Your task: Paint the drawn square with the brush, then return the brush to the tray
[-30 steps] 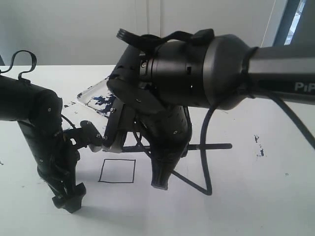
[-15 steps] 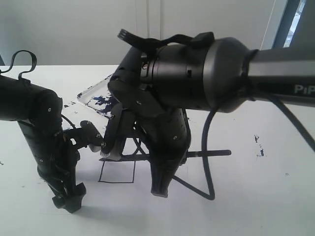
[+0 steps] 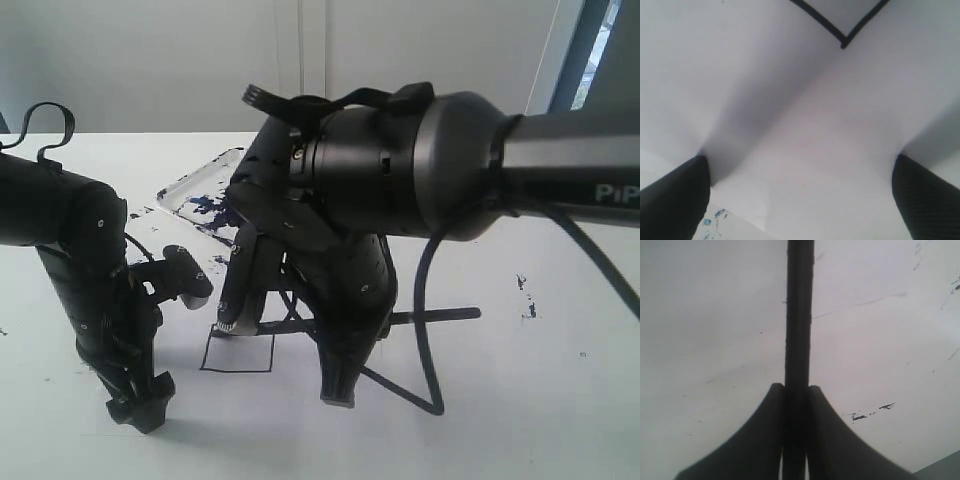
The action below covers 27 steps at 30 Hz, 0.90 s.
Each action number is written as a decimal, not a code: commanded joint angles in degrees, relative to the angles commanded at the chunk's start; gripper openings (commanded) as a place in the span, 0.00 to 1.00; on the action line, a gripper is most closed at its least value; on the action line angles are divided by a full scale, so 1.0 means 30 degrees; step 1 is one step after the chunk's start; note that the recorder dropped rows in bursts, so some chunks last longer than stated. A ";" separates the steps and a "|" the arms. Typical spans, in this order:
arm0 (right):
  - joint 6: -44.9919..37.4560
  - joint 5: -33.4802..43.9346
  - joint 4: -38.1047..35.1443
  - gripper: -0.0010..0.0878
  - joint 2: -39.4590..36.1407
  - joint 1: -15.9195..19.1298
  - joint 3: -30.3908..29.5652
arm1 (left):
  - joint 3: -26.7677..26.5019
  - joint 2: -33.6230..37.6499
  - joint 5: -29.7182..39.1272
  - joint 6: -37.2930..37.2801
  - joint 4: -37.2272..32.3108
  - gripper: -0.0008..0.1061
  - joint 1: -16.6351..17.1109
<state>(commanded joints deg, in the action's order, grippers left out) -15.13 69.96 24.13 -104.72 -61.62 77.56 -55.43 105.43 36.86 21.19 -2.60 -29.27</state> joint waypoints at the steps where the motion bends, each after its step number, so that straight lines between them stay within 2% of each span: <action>1: 0.0000 0.0000 -0.0069 0.01 -0.0028 0.0000 0.0000 | 0.0000 0.0000 0.0000 0.0000 0.0000 0.93 0.0000; 19: -0.0543 0.0000 -0.2312 0.01 -0.0028 0.0000 -0.0050 | 0.0000 0.0000 -0.0073 0.0000 0.0000 0.93 0.0000; 27: -0.0543 0.0000 -0.1951 0.01 -0.0028 0.0000 -0.1288 | 0.0000 0.0000 -0.0101 0.0000 0.0000 0.93 0.0000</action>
<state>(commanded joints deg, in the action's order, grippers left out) -16.76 69.96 18.27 -104.80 -61.62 73.69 -55.43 105.43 36.55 21.19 -2.60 -29.27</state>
